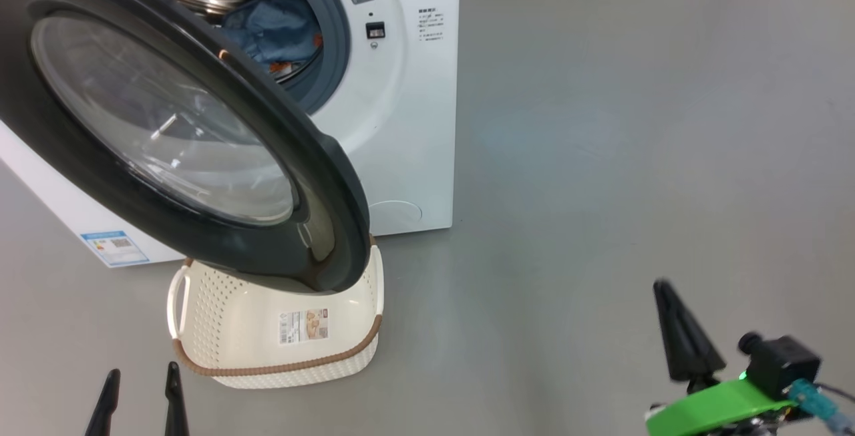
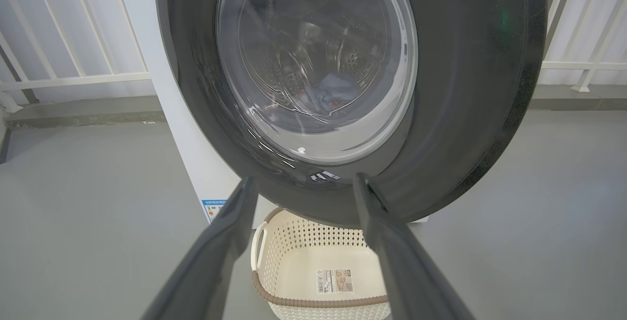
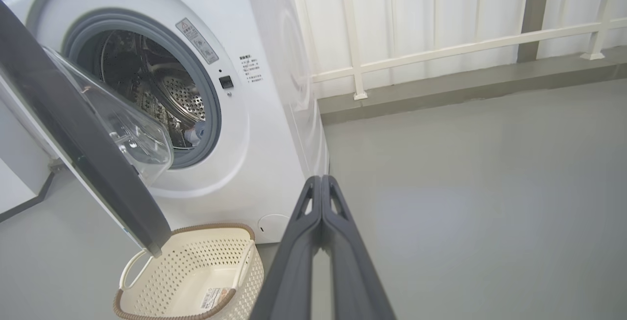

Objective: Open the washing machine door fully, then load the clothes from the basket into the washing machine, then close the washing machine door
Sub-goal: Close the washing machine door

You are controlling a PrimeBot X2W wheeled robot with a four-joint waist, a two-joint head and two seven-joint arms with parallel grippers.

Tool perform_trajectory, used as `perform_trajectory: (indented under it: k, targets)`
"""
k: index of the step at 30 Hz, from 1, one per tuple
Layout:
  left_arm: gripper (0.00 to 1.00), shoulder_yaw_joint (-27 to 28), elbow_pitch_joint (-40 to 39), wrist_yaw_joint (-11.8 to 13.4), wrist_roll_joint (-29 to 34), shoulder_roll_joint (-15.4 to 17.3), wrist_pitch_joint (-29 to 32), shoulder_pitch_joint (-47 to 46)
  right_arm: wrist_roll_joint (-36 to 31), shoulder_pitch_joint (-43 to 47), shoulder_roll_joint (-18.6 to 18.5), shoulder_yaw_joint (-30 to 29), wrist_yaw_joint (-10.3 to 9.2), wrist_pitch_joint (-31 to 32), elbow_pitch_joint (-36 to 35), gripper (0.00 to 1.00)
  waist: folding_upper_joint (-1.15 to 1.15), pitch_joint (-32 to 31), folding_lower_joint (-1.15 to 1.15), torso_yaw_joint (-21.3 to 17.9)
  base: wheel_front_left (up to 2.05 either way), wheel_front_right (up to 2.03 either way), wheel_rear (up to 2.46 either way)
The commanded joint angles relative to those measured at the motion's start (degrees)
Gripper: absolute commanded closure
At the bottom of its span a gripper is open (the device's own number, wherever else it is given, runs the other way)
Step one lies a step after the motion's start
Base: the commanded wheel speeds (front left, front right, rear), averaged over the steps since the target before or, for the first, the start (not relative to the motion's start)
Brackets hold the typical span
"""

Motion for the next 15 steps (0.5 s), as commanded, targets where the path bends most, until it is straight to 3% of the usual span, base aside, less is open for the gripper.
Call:
perform_trajectory:
  k: [1, 9, 15]
  targets:
    - [0.0, 1.6, -1.3, 0.3, -0.8, 0.5, -0.5, -1.5, 1.2, -2.1, -0.1, 1.3, 0.09, -0.7, -4.2, 1.0, 0.0, 0.3, 0.0, 0.3, 0.0, 0.0, 0.0]
    - [0.0, 0.1, -1.7, 0.4, -1.4, 0.5, -0.5, -2.7, 0.0, -4.7, -0.2, 6.8, 0.09, -0.7, -22.8, 1.0, 0.0, 1.3, 0.0, 2.6, 0.0, 0.0, 0.0]
    - [0.0, -1.7, -2.4, 0.6, -1.9, 0.5, -0.5, -3.4, -1.0, -7.6, -3.9, 15.0, 0.09, -0.7, -30.7, 1.0, 0.0, 1.8, 0.0, 5.6, 0.0, 0.0, 0.0]
